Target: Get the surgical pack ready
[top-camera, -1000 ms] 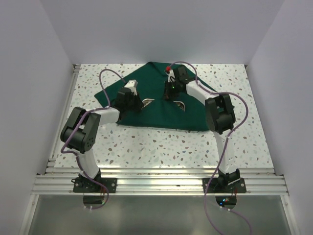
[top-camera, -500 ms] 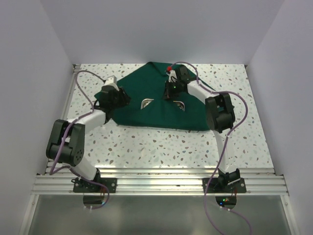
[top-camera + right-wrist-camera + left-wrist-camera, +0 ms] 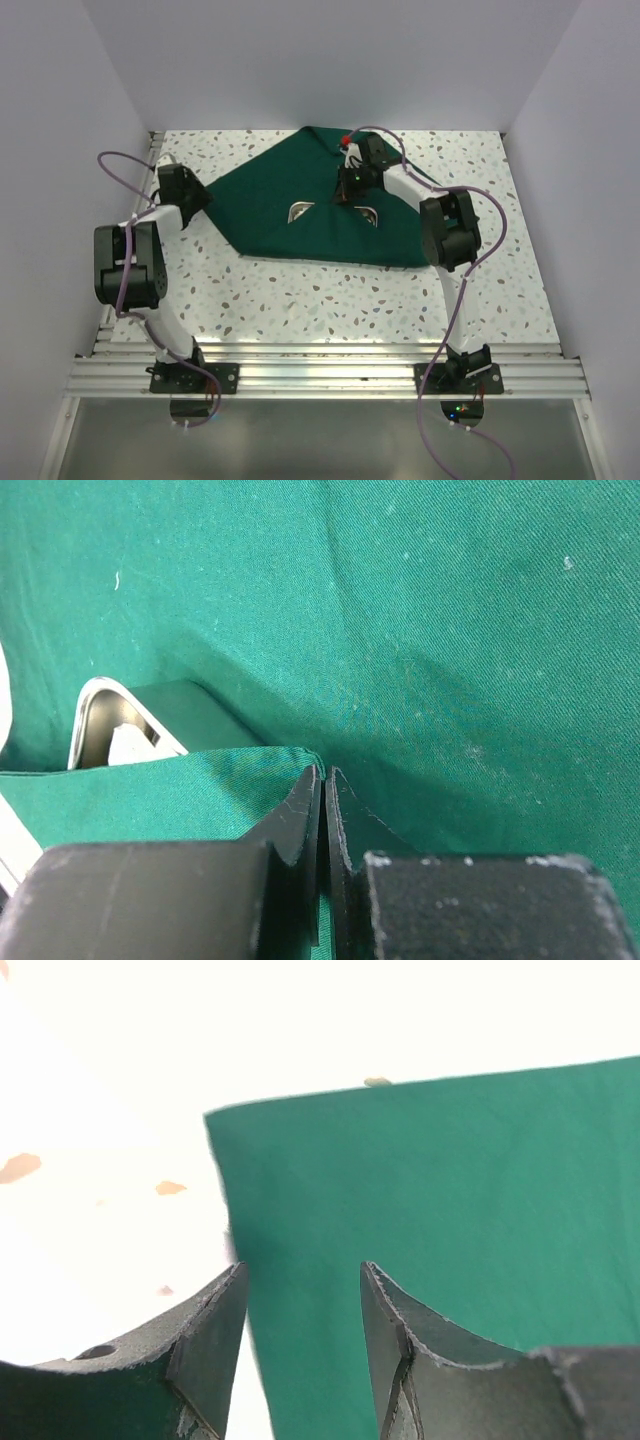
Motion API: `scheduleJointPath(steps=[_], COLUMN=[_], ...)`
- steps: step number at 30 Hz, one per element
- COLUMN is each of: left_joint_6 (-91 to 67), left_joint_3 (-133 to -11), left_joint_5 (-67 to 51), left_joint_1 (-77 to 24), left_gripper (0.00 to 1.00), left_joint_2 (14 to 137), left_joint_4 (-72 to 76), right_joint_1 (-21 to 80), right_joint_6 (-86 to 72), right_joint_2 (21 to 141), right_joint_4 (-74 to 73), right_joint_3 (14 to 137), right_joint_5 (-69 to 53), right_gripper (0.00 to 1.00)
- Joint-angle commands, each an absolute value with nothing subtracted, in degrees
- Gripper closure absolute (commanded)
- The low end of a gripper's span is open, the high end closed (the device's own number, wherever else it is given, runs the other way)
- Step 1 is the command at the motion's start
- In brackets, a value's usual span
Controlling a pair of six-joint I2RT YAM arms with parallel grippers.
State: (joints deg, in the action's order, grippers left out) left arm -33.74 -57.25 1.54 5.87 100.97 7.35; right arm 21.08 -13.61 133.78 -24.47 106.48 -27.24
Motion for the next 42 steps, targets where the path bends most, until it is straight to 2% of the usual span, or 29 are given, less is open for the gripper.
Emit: scheduleJointPath(steps=[1, 13, 16, 19, 22, 23, 27, 39, 42], left_joint_6=[-35.42, -40.16, -40.60, -40.78, -40.52, -40.26, -37.63, -25.14, -21.80], left_joint_3=[-62.13, -66.18, -66.88, -66.62, -66.62, -66.71, -67.32, -73.91, -75.06], left_joint_5=[1.06, -0.09, -0.17, 0.87, 1.93, 1.93, 7.79, 41.44, 46.92], left_joint_1=[8.78, 10.81, 10.81, 10.46, 10.37, 10.37, 8.53, -13.61, -19.58], left_gripper=[0.48, 0.58, 0.64, 0.75, 0.91, 0.99, 1.00, 1.00, 1.00], left_joint_2=[105.46, 115.04, 116.72, 117.16, 117.16, 117.16, 114.89, 103.99, 102.13], left_joint_4=[4.31, 4.48, 4.83, 5.71, 5.98, 6.06, 4.84, -3.78, -4.22], right_joint_1=[21.62, 21.62, 21.53, 21.62, 21.62, 21.62, 21.62, 21.62, 21.62], right_joint_6=[-12.22, -12.48, -12.57, -12.66, -12.57, -12.66, -12.74, -13.09, -13.18], right_joint_2=[135.44, 134.74, 134.65, 134.74, 134.82, 134.74, 134.74, 135.26, 135.35], right_joint_4=[-28.21, -27.77, -27.51, -27.42, -27.42, -27.25, -27.25, -27.42, -27.60], right_joint_3=[105.64, 105.21, 105.03, 105.12, 105.12, 105.12, 105.12, 105.64, 105.64], right_joint_5=[-29.00, -30.23, -30.41, -30.59, -31.02, -31.20, -31.38, -31.38, -31.38], right_gripper=[1.00, 1.00, 1.00, 1.00, 1.00, 1.00, 1.00, 1.00, 1.00])
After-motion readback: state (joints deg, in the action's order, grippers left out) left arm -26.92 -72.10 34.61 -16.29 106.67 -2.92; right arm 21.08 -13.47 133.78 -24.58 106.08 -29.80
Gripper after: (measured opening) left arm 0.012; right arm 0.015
